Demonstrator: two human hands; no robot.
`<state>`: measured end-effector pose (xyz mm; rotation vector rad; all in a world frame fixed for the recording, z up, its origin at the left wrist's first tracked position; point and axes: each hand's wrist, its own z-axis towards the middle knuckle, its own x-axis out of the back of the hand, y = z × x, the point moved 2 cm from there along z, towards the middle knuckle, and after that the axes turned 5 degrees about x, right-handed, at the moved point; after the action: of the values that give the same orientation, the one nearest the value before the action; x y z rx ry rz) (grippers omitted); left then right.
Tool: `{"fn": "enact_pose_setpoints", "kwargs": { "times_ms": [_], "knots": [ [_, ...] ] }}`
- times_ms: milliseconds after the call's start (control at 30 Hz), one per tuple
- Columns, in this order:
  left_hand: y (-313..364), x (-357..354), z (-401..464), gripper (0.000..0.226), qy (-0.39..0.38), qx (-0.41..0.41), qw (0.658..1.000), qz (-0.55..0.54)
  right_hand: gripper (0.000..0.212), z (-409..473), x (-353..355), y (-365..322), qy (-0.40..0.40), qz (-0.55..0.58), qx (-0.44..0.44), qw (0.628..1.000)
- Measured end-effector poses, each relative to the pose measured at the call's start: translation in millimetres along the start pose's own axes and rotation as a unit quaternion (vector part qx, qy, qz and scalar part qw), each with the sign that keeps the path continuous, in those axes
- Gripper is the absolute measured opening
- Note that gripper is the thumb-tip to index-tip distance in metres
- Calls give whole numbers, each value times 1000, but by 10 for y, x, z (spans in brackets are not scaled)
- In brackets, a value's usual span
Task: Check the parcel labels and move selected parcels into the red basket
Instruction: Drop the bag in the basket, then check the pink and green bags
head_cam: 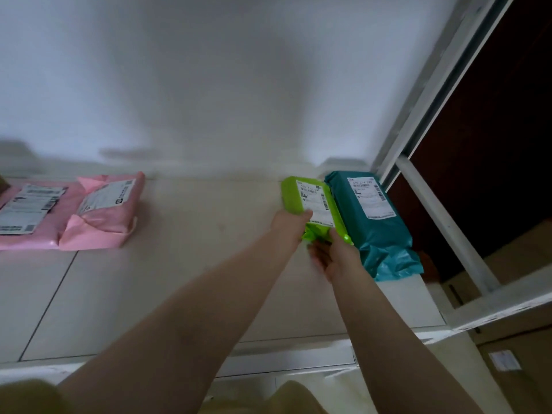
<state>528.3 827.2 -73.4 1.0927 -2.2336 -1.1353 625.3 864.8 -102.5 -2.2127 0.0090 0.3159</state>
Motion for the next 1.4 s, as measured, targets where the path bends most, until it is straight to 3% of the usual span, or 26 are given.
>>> {"fn": "enact_pose_setpoints", "kwargs": {
  "times_ms": [167, 433, 700, 900, 1400],
  "knots": [
    [-52, 122, 21, 33, 2, 25, 996, -88, 39, -7, -11, -29, -21, 16, 11, 1000],
    [15, 905, -123, 41, 5, 22, 986, -163, 14, -141, -241, -88, -94, -28, 53, 994],
    [33, 1719, -410, 35, 7, -42, 983, -180, 25, -414, -659, 98, -226, -64, 39, 971],
    [22, 2128, -605, 30, -8, -63, 976, -210, 22, -781, -969, 310, -281, -70, 53, 956],
    [-123, 3159, -955, 38, -71, -104, 963, -238, 15, -1752, -1352, 876, -316, -12, 73, 946]
  ]
}}
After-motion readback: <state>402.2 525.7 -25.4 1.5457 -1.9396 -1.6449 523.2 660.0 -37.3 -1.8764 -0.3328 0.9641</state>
